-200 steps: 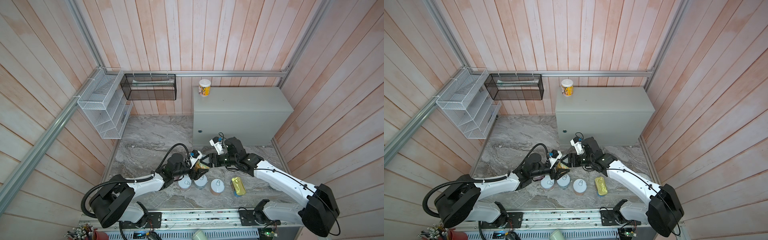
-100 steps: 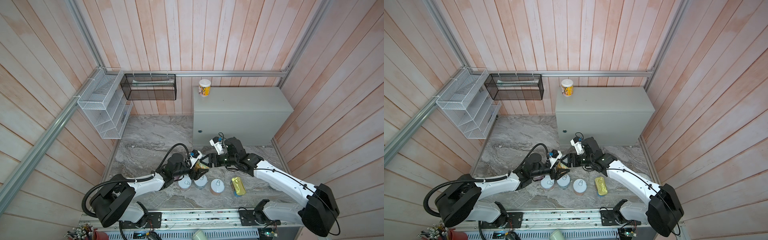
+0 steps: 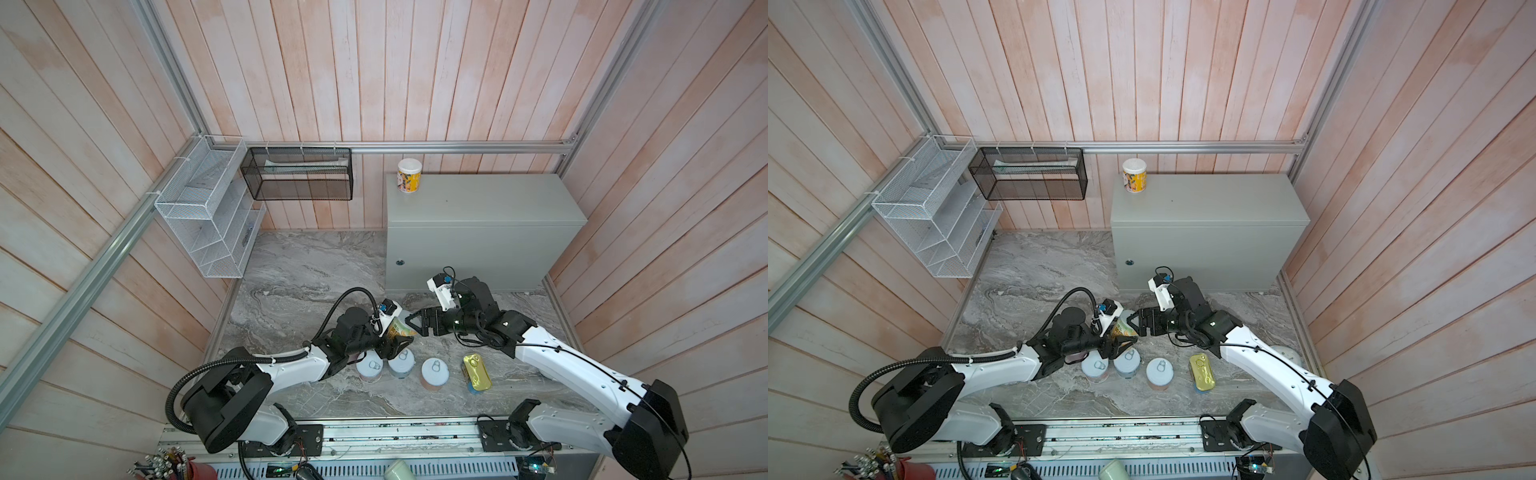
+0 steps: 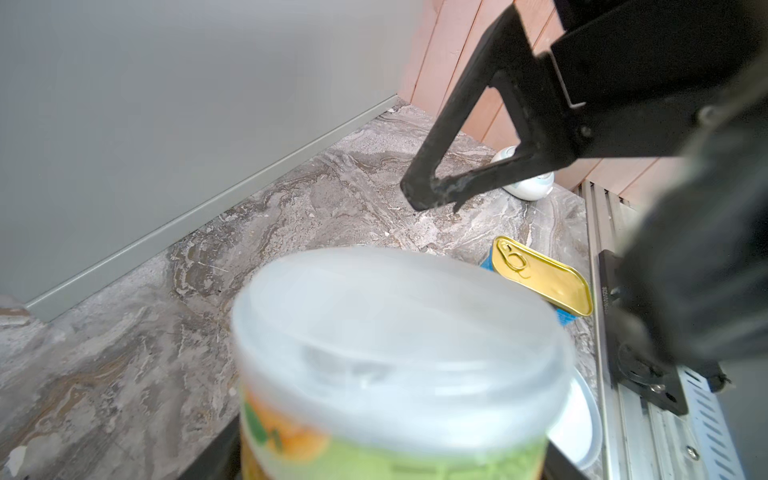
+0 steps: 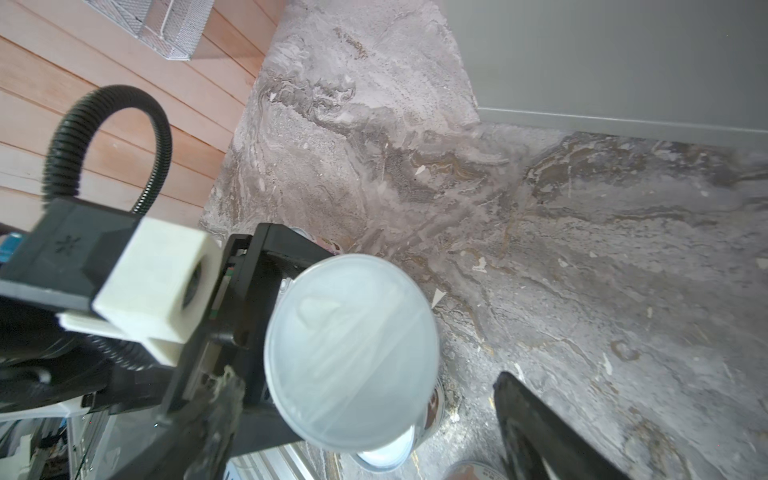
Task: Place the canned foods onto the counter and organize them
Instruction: 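Lift the peach canister with left gripper while right arm withdraws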
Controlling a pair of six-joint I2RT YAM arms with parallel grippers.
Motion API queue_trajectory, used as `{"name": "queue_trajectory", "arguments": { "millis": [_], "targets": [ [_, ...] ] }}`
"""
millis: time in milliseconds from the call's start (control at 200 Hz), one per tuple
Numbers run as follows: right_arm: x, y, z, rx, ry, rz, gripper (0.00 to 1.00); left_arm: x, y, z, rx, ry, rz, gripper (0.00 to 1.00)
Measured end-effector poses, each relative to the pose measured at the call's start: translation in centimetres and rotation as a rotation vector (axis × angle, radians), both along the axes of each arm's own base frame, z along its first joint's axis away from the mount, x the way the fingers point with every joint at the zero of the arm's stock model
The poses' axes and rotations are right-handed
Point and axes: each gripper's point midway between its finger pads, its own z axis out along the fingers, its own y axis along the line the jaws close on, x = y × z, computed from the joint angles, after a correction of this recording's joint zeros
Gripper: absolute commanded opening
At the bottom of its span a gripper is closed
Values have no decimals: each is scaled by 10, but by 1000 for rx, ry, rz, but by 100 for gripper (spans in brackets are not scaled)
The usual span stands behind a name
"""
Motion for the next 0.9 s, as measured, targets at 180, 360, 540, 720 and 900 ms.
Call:
{"name": "queue_trajectory", "arguments": {
  "millis": [180,360,540,720,900],
  "targets": [
    [3,-23,-21,-61,-14,-103,94,-2,2,-3,2,16,6,56],
    [2,-49,-38,-61,-50,-233,94,-9,5,8,-22,7,1,56],
    [5,-66,-30,3,-122,-338,94,-6,4,33,-54,-39,19,55],
    [6,-74,-21,76,-185,-391,94,7,0,55,-70,-67,60,55],
    [-1,-80,-39,97,-180,-402,94,20,-6,84,-102,-91,91,55]
  ]
}}
